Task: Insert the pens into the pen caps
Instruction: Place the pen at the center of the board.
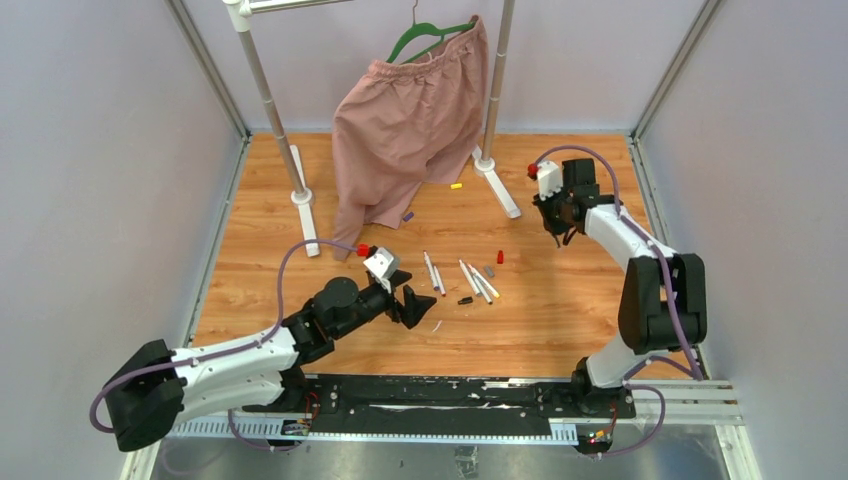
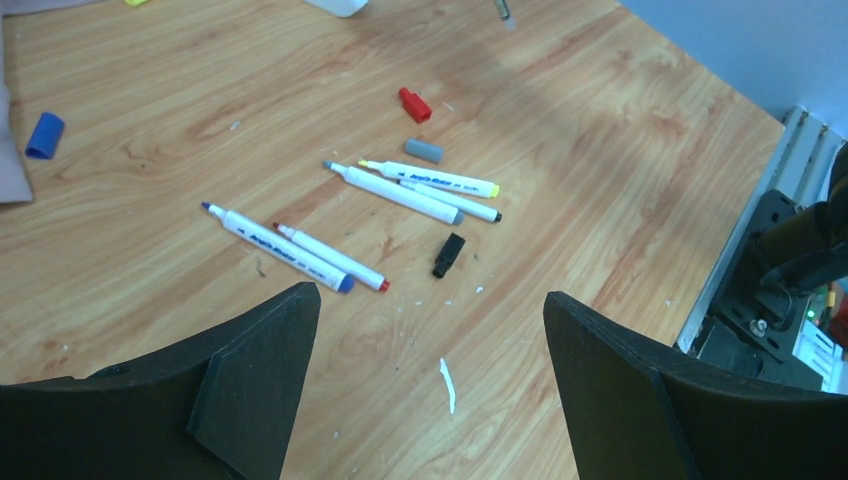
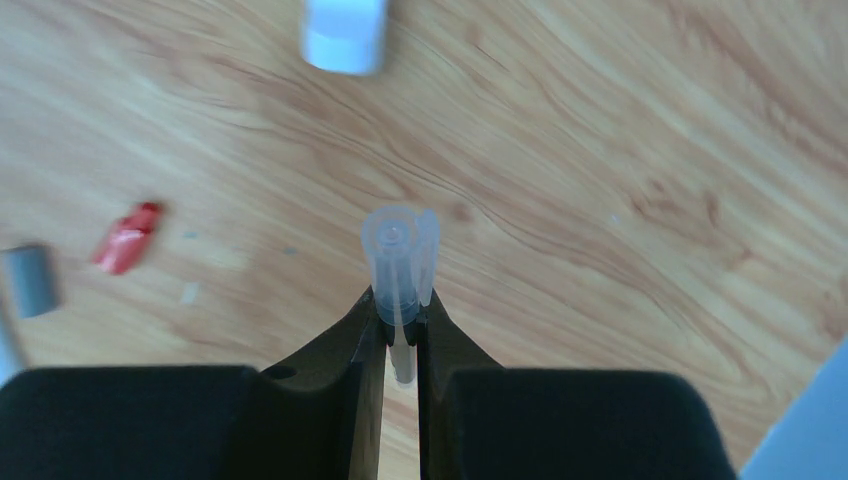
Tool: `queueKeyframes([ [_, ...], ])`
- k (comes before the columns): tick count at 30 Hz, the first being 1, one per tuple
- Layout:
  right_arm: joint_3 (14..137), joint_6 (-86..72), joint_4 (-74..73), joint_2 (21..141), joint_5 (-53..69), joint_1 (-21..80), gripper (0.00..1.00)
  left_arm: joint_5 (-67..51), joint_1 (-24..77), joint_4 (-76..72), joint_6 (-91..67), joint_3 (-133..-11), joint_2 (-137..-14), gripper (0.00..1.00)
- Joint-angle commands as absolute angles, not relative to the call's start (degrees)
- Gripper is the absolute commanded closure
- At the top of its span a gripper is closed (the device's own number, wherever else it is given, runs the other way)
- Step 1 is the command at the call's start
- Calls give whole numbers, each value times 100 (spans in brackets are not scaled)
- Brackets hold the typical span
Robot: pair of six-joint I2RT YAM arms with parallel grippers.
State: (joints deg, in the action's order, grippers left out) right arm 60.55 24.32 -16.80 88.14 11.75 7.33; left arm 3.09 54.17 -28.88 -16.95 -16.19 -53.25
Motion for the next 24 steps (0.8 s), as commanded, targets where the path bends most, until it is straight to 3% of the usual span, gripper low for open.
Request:
queueKeyframes([
  [1, 6392, 2476, -2100, 9320, 283, 232, 99, 233, 5396, -2578, -1826, -1398, -5099, 11],
  [9, 6797, 2480, -2300, 10113, 44, 54, 84, 99, 5396, -2575, -2028, -1046, -4503, 11],
  [24, 7232, 2461, -2822, 10819, 422, -285, 72, -282, 5396, -2575, -2659, -723, -3703, 12],
])
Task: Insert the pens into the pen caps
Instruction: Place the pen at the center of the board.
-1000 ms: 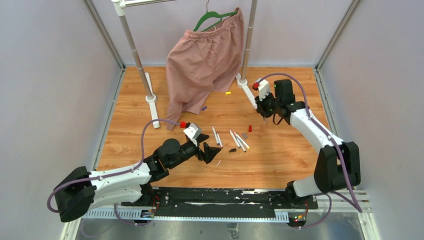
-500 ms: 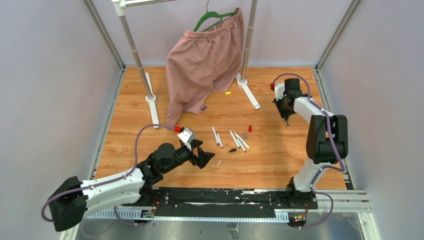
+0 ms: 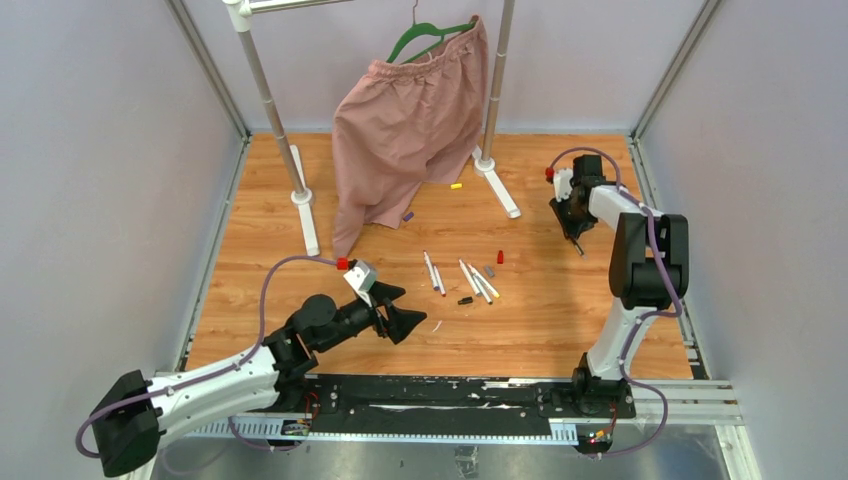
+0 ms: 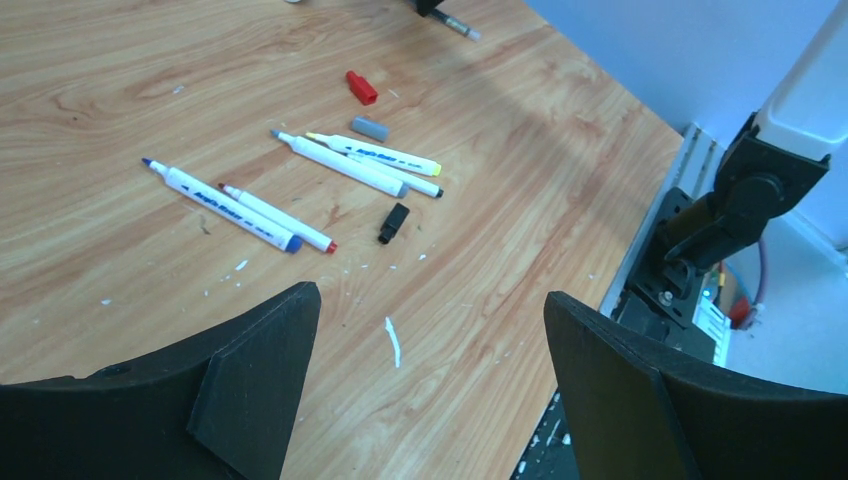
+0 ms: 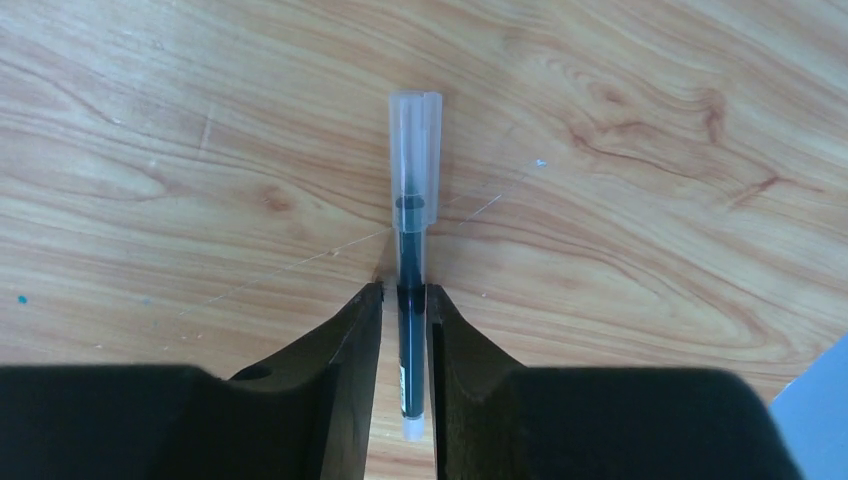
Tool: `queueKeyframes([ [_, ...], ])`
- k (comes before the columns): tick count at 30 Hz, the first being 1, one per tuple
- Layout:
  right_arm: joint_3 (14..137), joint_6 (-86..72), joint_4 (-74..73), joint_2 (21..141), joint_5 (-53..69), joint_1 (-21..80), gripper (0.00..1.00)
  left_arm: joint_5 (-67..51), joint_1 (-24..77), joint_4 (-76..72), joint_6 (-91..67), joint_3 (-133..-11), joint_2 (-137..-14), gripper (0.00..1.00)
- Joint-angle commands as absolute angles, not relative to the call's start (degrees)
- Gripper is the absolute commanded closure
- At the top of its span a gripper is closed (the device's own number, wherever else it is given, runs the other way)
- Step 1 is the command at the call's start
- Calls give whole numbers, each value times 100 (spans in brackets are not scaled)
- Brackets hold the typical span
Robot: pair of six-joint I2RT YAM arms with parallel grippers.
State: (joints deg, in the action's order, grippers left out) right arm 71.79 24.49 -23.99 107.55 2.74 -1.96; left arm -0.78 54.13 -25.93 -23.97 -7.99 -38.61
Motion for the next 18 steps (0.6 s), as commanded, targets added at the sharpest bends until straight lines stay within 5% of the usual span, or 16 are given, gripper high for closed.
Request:
queueKeyframes([
  [1, 7232, 2457, -2836, 10791, 464, -296, 70, -308, 5396, -2575, -2696, -730, -3688, 12],
  [18, 6861, 2623, -2957, 8020, 2067, -350, 42, -381, 5396, -1388, -2701, -2185, -3773, 9],
])
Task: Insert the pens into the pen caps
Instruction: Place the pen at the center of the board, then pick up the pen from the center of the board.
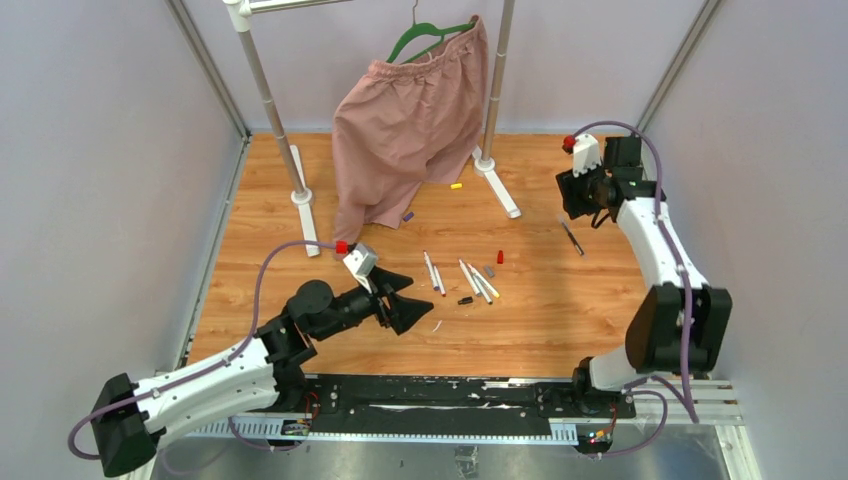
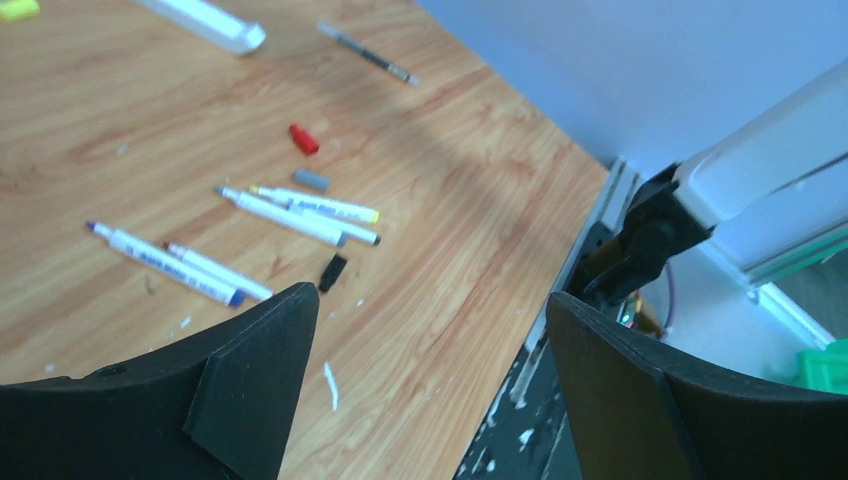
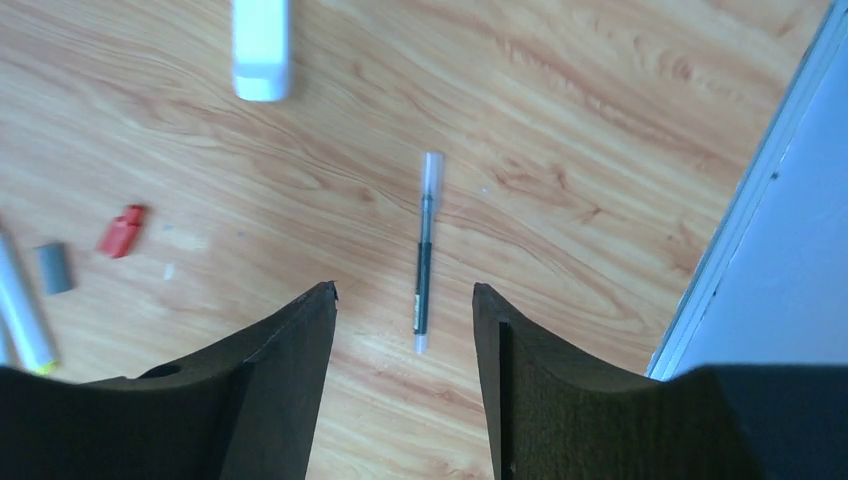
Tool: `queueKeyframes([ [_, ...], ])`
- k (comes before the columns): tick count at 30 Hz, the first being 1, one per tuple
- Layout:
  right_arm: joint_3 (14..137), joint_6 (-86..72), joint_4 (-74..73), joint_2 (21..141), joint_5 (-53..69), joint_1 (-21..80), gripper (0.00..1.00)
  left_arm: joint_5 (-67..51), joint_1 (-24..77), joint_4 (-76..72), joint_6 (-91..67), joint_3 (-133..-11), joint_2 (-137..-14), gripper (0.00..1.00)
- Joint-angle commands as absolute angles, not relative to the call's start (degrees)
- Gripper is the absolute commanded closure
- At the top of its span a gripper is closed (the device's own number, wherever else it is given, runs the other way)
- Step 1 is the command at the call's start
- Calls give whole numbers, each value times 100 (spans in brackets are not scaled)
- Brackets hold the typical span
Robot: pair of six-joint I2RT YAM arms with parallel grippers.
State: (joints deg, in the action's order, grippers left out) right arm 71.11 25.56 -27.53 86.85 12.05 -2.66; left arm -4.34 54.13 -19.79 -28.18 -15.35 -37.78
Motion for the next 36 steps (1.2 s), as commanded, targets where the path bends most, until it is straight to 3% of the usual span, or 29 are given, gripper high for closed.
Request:
queueKeyframes([
  [1, 6823, 2593, -2954, 7817, 2291, -351, 41, -324, 5396, -1314, -2694, -2329, -3777, 8],
  [6, 6638, 2470, -2937, 6830, 3647, -352, 40, -83, 5394, -1288, -2723, -2757, -3871, 0],
  [14, 5822, 2162, -2069, 5653, 5239, -352, 28, 155, 5389, -1309, -2452, -3022, -4332, 0],
  [19, 5405, 2061, -1598, 5420, 5887, -352, 27, -46, 5396, -1510, -2567, -3203, -4716, 0],
  [24, 5139, 1947, -1281, 5357, 6161, -351, 27, -102, 5389, -2426, -2722, -3080, -5162, 0],
  [36, 4931, 1999, -1139, 5852, 6203, -324, 27, -868, 5031, -2452, -2151, -3755, -6652, 1],
])
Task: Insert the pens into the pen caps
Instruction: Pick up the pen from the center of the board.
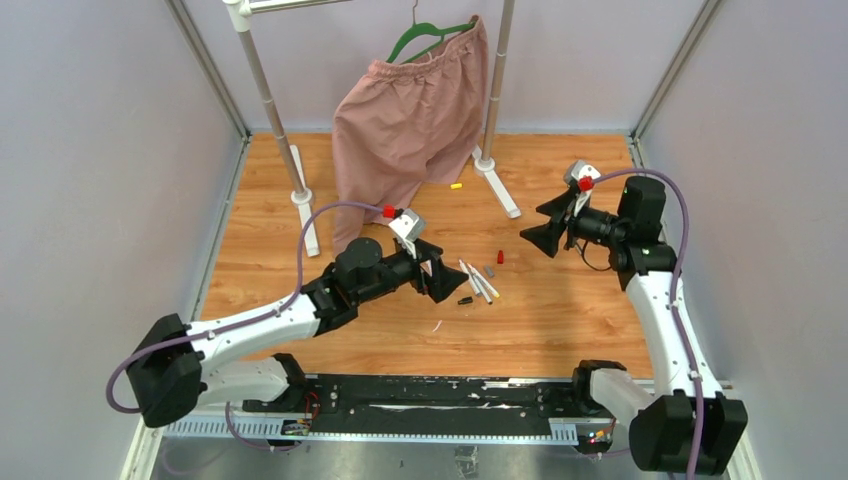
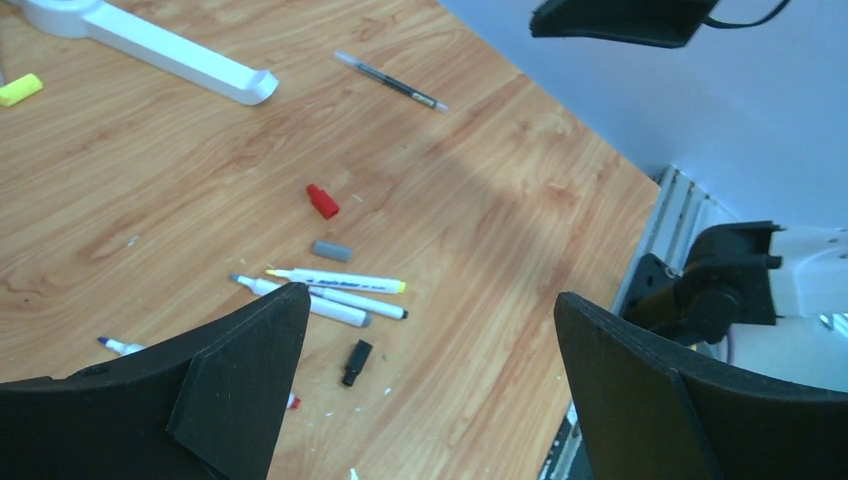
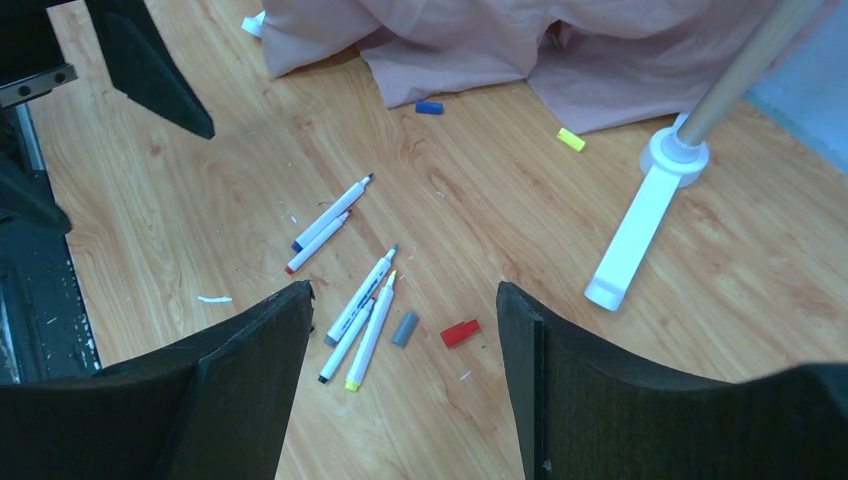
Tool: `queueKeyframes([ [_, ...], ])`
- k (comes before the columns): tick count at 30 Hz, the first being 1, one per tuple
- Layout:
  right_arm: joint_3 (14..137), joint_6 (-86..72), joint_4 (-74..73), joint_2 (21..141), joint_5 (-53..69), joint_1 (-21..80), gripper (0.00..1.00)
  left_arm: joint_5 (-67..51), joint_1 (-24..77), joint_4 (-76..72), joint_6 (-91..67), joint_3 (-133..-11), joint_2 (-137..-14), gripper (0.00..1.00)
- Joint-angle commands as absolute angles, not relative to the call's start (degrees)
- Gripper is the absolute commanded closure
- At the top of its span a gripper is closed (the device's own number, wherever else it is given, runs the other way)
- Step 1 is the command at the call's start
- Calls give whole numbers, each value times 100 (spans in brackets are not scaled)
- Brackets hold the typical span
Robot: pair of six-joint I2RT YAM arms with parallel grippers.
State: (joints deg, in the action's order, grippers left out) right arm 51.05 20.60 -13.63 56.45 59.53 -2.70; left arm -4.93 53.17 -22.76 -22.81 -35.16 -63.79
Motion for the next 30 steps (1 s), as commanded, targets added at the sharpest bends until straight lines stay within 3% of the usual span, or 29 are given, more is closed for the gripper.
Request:
queueKeyframes([
  [1, 4923, 1933, -1116, 5931, 6217, -299, 28, -904, 4974, -2452, -2189, -3798, -6747, 1],
  [9, 4992, 1993, -1209, 6430, 5825, 166, 29, -30, 4861, -2741, -2019, -3748, -6882, 3],
  [17, 5357, 2211, -1514, 7092, 4746, 938, 31, 213, 4734, -2797, -1704, -3878, -7107, 3],
  [22, 5686, 2236, -1541, 7512, 4669, 1056, 32, 194, 4703, -2964, -1477, -4006, -7485, 5],
  [26, 6711, 4589, -2635, 8472, 5627, 1127, 32, 337, 4648, -3402, -1263, -3675, -7518, 5],
  [30, 7995, 7772, -4211, 9629, 5530, 1168, 29, 423, 4612, -4409, -1186, -2968, -7214, 5],
])
